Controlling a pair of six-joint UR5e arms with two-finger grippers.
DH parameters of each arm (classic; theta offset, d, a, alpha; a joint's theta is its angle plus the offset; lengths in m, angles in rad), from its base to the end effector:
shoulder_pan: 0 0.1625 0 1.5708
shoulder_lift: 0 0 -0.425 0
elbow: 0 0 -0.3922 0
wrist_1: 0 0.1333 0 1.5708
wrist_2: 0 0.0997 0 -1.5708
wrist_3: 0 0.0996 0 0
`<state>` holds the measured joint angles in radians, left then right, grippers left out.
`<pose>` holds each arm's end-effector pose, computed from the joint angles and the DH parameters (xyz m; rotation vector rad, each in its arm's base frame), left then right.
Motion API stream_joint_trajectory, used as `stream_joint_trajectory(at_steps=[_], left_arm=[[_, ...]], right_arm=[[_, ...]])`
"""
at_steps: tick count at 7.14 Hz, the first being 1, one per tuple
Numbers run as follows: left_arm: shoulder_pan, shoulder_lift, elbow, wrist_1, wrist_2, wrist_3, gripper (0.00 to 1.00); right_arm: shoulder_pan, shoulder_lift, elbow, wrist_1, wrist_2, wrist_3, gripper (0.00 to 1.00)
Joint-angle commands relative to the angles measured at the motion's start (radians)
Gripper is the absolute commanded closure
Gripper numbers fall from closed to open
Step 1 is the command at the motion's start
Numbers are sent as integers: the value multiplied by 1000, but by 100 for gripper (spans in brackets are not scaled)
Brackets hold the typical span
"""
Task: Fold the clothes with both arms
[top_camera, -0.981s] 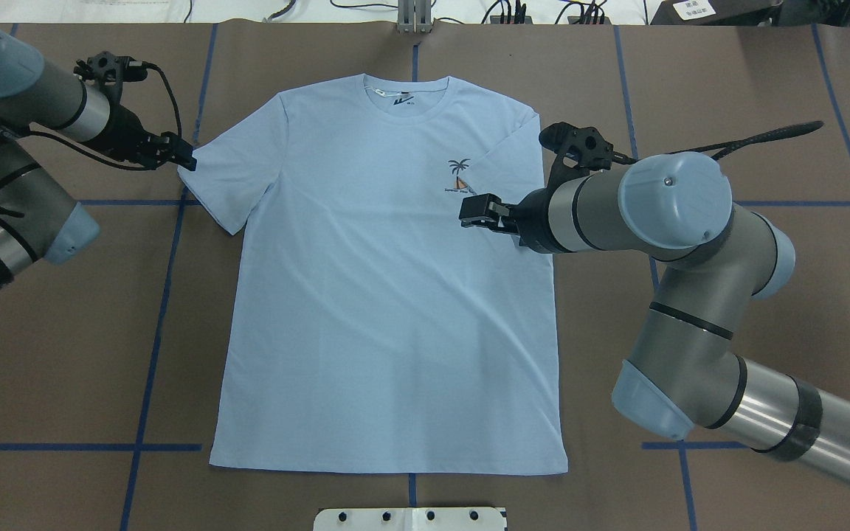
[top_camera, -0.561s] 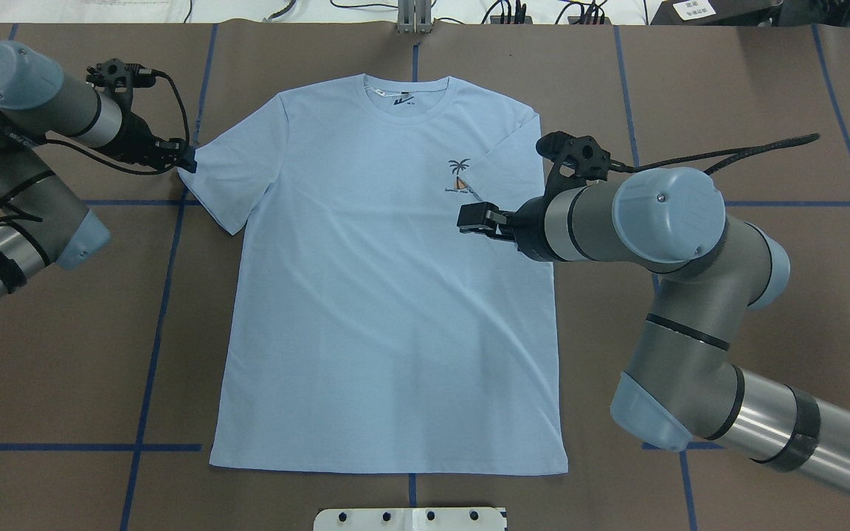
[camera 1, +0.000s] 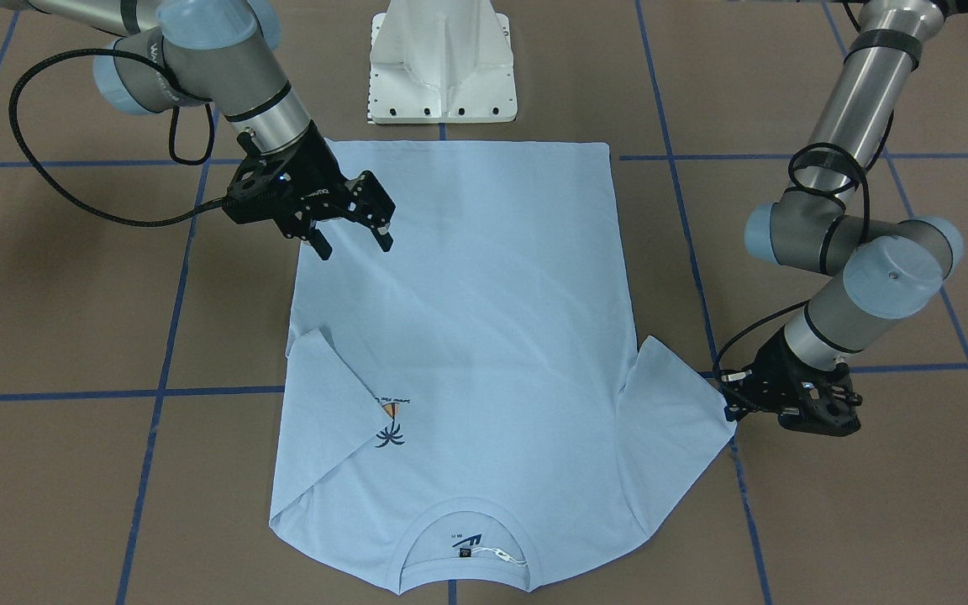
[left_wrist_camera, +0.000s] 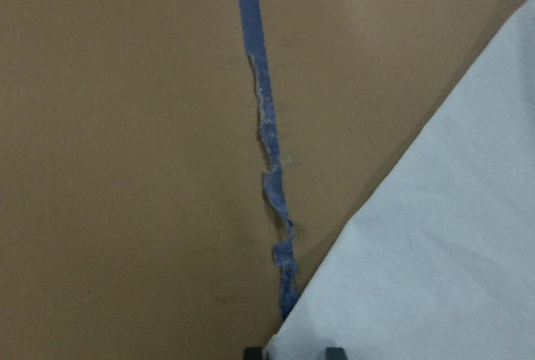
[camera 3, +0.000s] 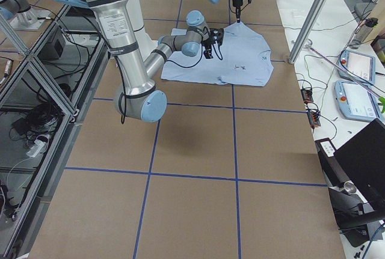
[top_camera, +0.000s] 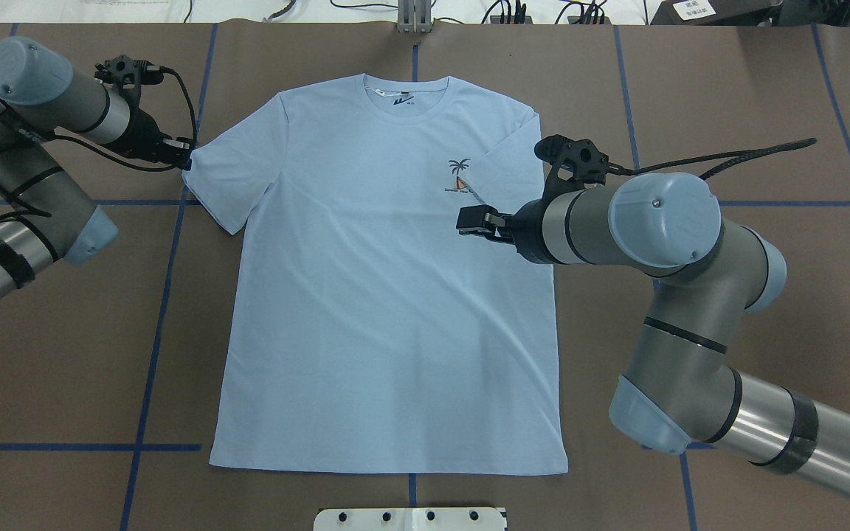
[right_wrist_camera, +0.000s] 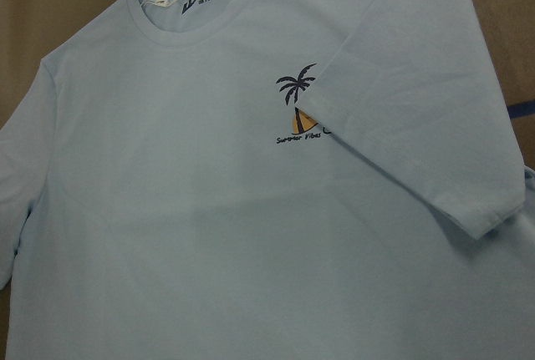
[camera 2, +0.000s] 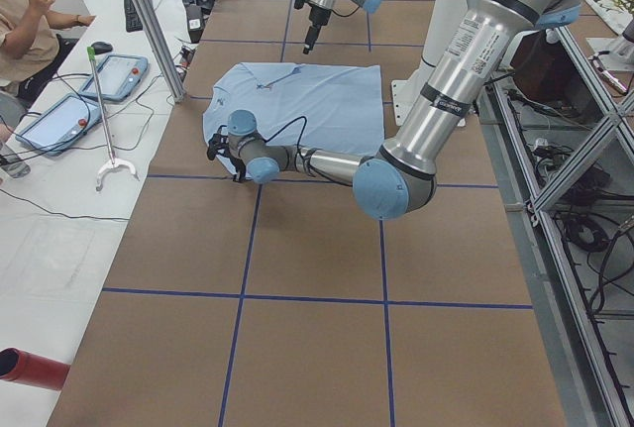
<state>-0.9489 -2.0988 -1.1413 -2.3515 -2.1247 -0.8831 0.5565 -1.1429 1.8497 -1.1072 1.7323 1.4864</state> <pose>0.3614 -0.6431 0.4683 0.2705 0.9601 0.0042 -0.4509 -0.4186 0.2410 0.2335 -1.1585 0.3217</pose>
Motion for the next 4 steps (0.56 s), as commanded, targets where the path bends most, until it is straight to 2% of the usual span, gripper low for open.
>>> stream_joint_trajectory(at_steps=[1,2,4], left_arm=[[5,-33,-140,11,-4,-205,100],[66,-44,-175,6,0,-291,100],[110,-111,-99,3,12,-347,100]], right_arm=[[-7,-18,0,7,3,-2,0],[-9,-18,-1,7,7,-2,0],[-12,-17,3,7,4,-2,0]])
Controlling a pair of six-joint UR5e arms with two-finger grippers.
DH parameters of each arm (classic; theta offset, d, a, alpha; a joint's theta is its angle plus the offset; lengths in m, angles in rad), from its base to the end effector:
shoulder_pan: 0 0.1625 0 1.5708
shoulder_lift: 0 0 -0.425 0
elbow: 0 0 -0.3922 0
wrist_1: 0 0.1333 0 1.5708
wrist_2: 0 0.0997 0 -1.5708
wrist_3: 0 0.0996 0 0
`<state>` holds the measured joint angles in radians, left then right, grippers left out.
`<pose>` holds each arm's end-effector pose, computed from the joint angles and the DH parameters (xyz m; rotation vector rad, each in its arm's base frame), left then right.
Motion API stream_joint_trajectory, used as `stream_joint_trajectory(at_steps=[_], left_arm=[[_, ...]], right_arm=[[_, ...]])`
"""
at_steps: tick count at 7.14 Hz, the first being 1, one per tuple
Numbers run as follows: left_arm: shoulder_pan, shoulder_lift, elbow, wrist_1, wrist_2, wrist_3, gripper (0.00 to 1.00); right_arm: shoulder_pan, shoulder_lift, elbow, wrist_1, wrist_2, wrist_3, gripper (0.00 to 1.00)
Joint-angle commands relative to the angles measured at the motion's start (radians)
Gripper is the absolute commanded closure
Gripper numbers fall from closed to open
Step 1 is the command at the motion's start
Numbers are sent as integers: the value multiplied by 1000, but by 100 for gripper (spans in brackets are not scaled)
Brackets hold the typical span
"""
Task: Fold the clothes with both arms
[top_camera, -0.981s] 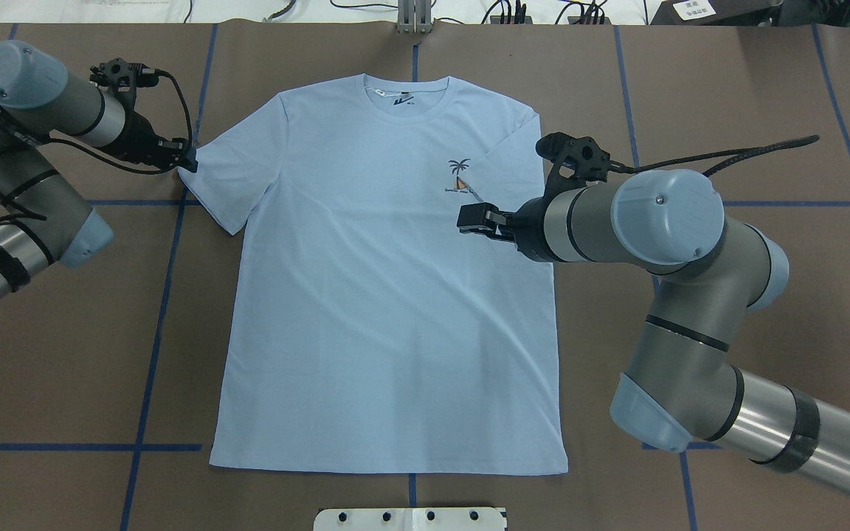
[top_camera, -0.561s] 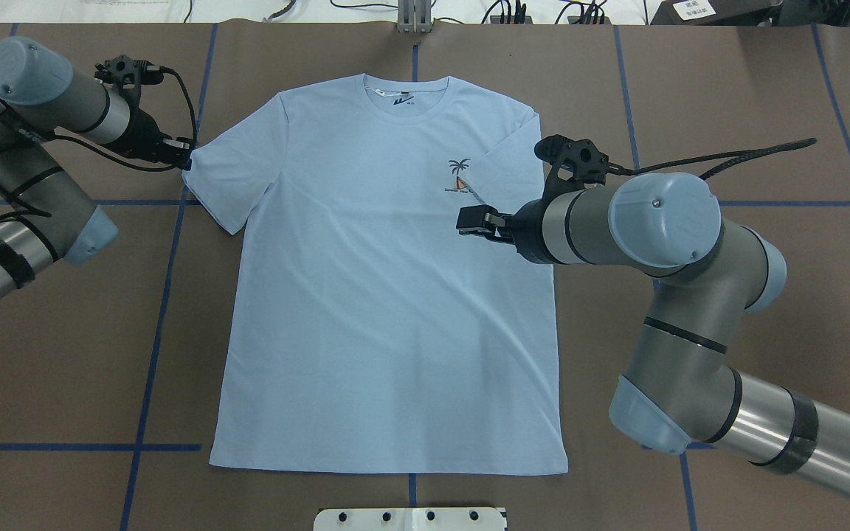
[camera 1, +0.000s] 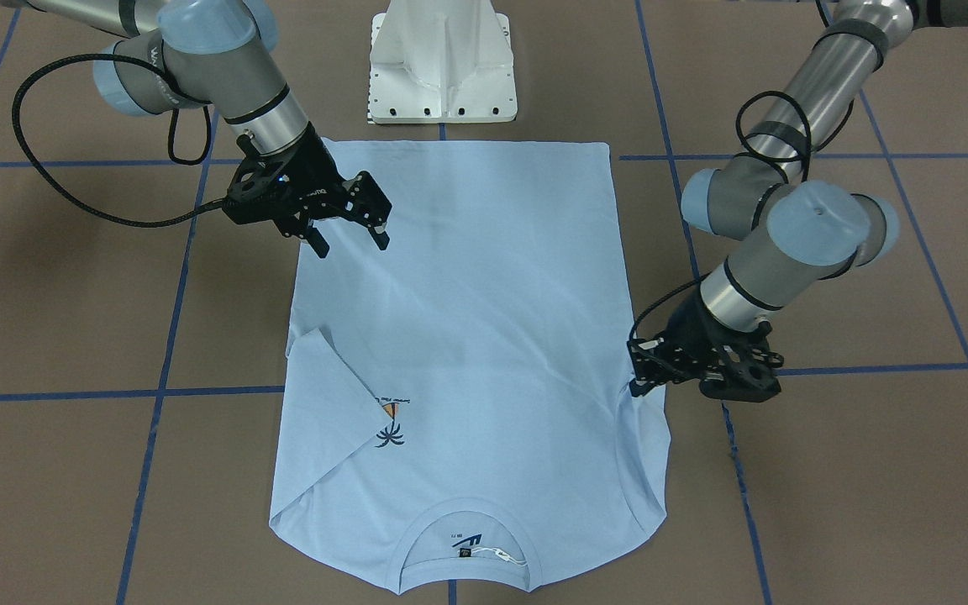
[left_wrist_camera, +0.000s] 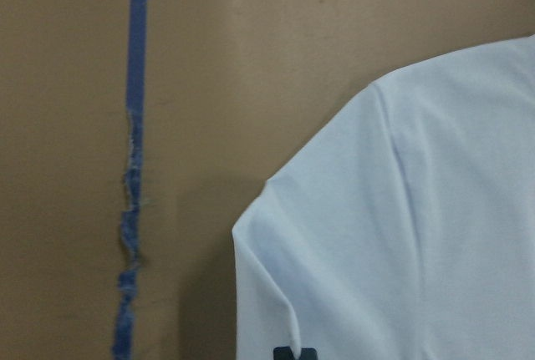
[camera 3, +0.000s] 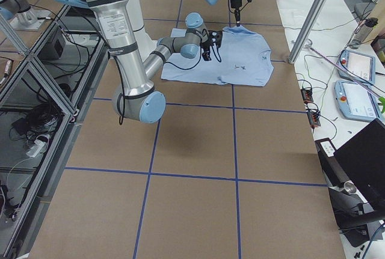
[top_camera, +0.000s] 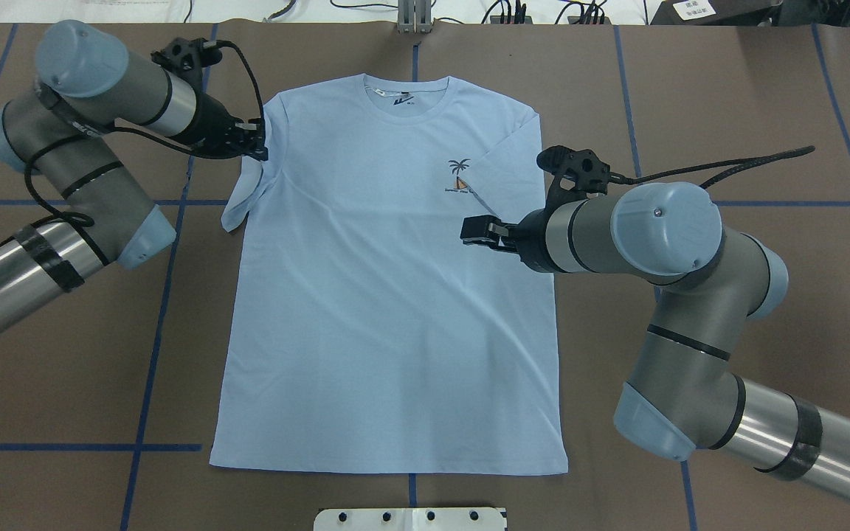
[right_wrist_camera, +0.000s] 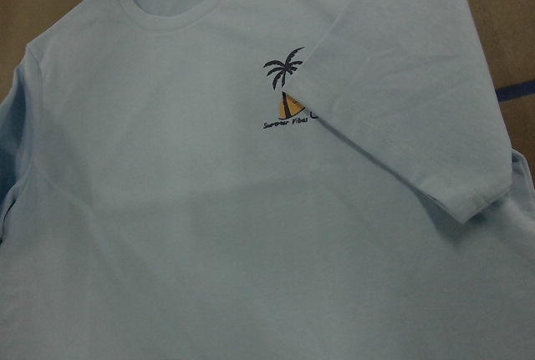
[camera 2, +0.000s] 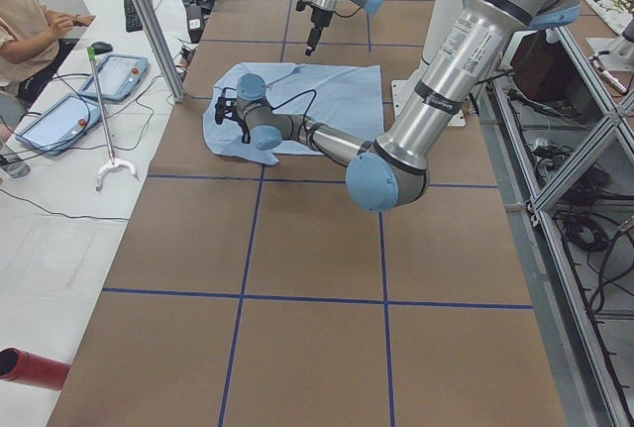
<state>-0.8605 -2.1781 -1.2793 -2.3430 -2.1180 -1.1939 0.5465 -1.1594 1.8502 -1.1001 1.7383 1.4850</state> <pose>0.4188 -0.6119 0.3409 0.2133 1.1444 -0.1303 -0.4537 -0.4126 0.2498 0.2203 -1.1521 0.3097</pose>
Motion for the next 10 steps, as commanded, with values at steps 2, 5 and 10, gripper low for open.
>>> stream_joint_trajectory(at_steps=[2,5,10], left_arm=[[24,-148,209,-10,90,-36,100],[28,-190,238,-27,145,-43,48],[159,13,-228,-18,148,-257,25]], right_arm=[[-5,-2,-6,-6,-5,-8,0],[-5,-20,-8,-6,-8,-12,0],[-5,-69,27,-17,-68,53,0]])
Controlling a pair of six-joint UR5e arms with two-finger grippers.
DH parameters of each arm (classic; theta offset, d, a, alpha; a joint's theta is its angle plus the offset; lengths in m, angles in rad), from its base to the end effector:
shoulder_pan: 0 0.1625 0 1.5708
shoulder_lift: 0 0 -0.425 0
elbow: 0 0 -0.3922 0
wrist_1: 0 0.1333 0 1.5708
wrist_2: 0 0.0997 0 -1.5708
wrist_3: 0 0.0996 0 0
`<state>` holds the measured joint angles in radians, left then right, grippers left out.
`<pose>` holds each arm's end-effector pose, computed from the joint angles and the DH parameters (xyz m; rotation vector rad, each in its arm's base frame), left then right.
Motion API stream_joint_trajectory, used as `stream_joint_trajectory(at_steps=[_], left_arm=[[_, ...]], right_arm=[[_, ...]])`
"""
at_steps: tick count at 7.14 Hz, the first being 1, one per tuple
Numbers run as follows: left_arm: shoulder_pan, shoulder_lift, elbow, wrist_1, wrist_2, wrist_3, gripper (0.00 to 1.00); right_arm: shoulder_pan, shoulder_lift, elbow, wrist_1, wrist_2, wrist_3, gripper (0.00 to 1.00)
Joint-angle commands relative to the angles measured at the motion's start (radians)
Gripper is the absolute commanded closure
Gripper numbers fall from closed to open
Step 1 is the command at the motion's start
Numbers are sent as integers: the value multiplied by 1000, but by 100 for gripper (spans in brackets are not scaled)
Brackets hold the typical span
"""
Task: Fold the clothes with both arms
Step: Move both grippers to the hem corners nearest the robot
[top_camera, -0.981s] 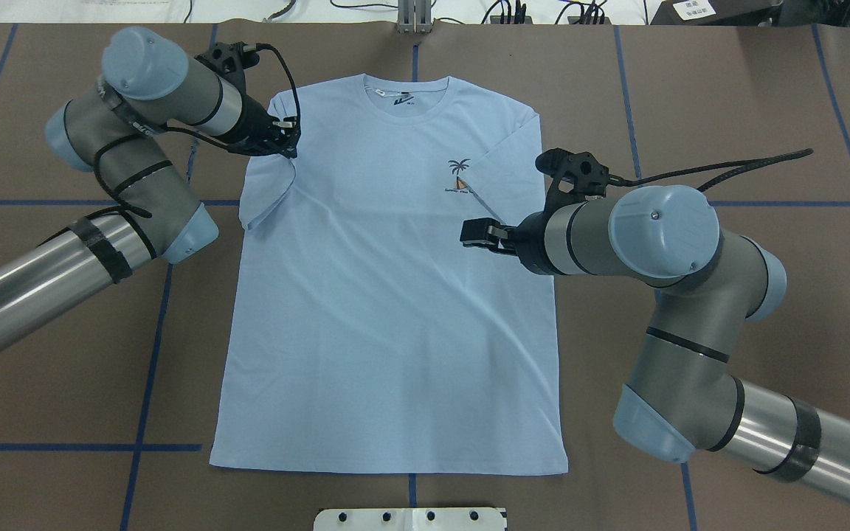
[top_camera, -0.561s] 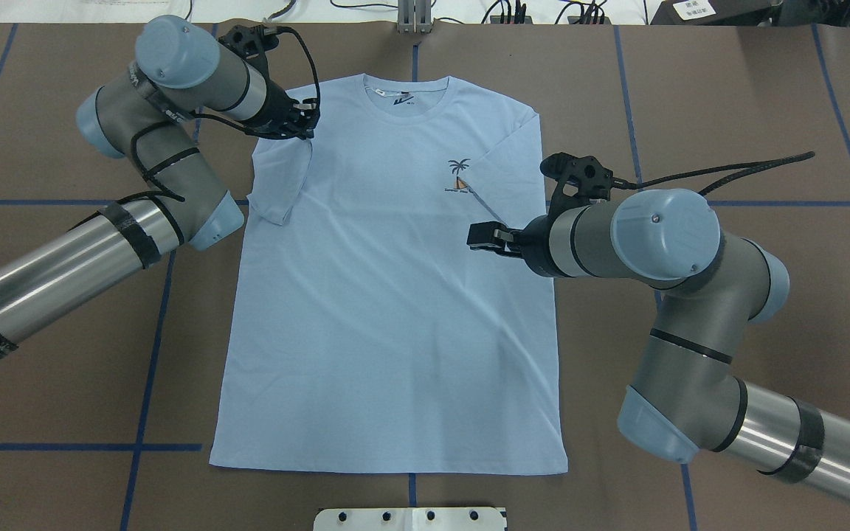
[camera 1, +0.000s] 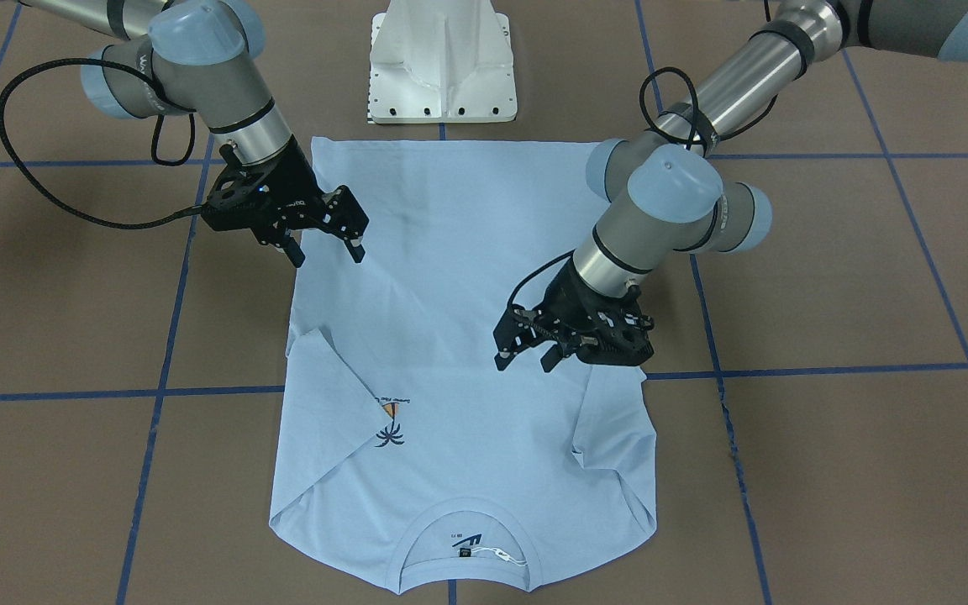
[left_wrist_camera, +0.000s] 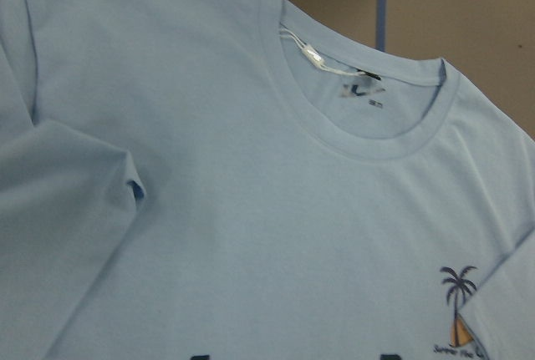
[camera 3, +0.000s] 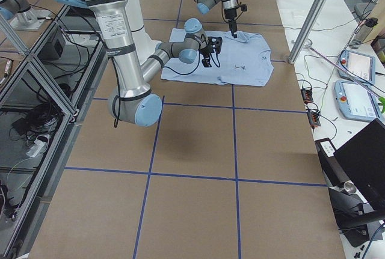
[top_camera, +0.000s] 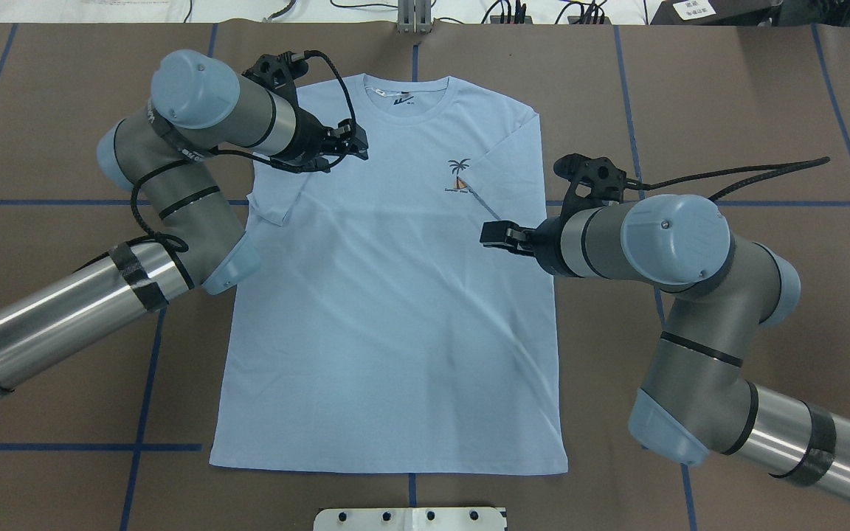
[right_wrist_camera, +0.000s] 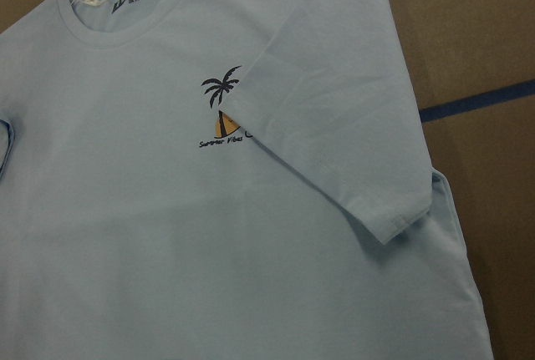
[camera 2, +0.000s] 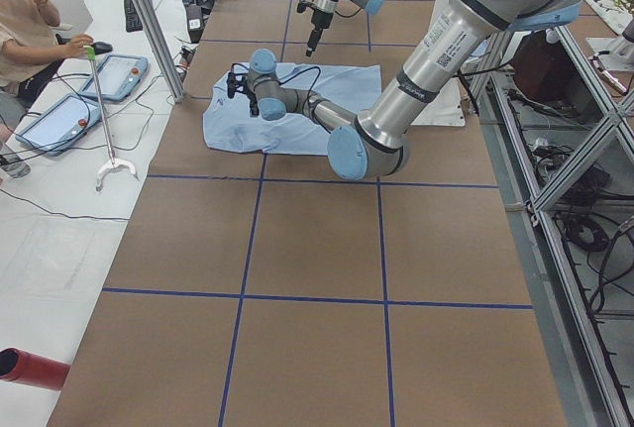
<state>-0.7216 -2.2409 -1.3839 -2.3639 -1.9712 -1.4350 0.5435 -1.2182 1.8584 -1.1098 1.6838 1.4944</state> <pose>0.4841 -0.5518 0.2446 0.2099 1.2871 -0.2453 -0.4459 -0.4120 0.2829 0.2404 -1.0848 0.3562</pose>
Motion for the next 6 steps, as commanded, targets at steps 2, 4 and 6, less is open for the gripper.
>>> stream_joint_trajectory(at_steps=[2,4,6], left_arm=[[56,218,-307,6,2,-18,24],[77,309,-382,6,-14,-41,26],[86,305,-383,6,-17,-89,20]], right_arm=[[-118,-61,188,-197,-28,267,1],[-358,-102,266,-298,-236,424,1],[-515,-177,268,-302,-369,557,7]])
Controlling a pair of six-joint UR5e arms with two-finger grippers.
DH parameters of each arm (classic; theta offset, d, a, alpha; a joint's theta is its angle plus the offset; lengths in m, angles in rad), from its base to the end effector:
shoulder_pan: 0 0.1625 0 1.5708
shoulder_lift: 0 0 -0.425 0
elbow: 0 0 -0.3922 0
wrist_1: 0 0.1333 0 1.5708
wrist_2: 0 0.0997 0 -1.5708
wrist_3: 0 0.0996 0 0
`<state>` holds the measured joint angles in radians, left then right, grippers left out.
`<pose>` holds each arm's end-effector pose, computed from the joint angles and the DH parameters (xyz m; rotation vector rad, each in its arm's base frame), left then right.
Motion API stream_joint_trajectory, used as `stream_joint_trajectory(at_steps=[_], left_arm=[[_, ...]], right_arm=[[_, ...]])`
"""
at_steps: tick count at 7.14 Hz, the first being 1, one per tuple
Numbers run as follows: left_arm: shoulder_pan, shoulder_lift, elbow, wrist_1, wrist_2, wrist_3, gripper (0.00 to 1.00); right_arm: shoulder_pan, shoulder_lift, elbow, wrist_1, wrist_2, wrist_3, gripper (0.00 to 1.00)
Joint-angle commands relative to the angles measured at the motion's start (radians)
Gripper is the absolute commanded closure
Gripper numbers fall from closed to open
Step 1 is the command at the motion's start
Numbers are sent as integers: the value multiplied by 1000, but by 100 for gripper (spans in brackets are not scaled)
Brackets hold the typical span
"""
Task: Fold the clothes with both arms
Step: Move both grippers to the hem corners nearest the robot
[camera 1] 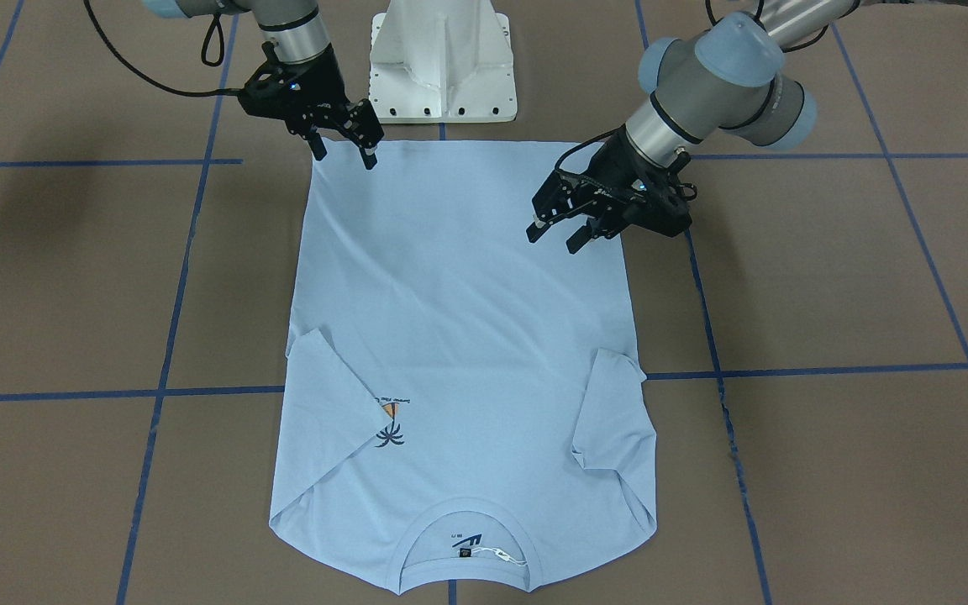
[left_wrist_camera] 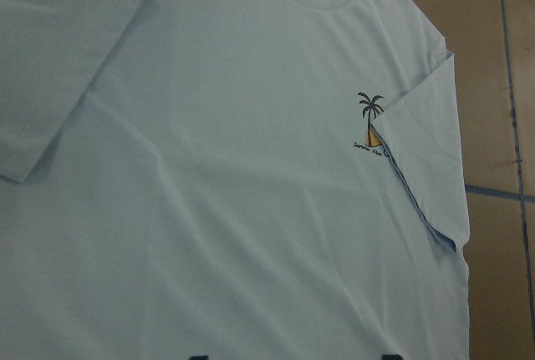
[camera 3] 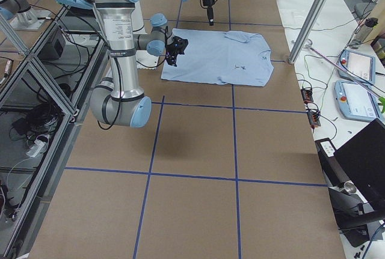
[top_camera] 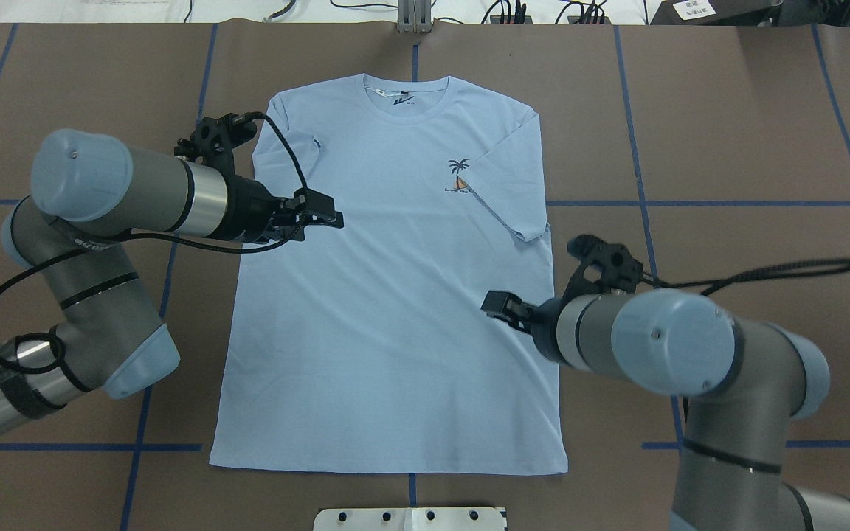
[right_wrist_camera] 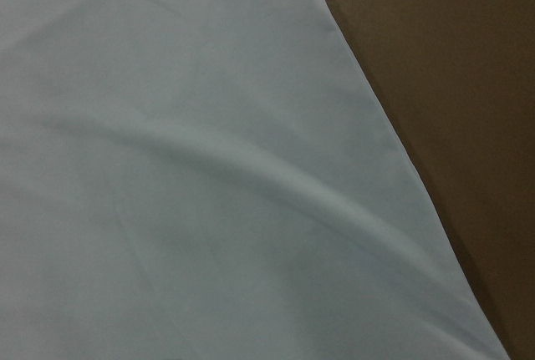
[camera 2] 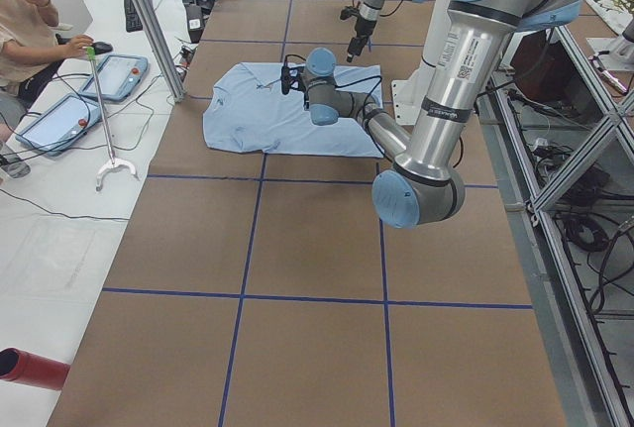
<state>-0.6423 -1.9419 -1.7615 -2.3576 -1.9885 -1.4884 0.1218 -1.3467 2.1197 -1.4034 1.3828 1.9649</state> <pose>0.4222 -0.4319 0.2724 0.1411 1.3632 -0.1881 -0.4907 -0.2131 0.2801 0.0457 -0.9662 0.5641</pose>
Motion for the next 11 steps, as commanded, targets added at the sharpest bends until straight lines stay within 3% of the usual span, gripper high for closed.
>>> stream_joint_trajectory(at_steps=[1,6,8,10,11], left_arm=[[9,6,-9,0,4,-36,19],[12,8,-15,0,5,-38,19],[12,3,-15,0,4,-39,19],[12,1,-12,0,4,-36,19],[12,4,-9,0,5,-33,19]], right_arm=[[-128,-89,0,-11,-111,91,13],[-134,-107,-15,-16,-111,91,20],[-146,-107,-24,-16,-107,101,39],[-163,-109,-35,-16,-104,107,43],[-166,-112,-34,-14,-88,107,52]])
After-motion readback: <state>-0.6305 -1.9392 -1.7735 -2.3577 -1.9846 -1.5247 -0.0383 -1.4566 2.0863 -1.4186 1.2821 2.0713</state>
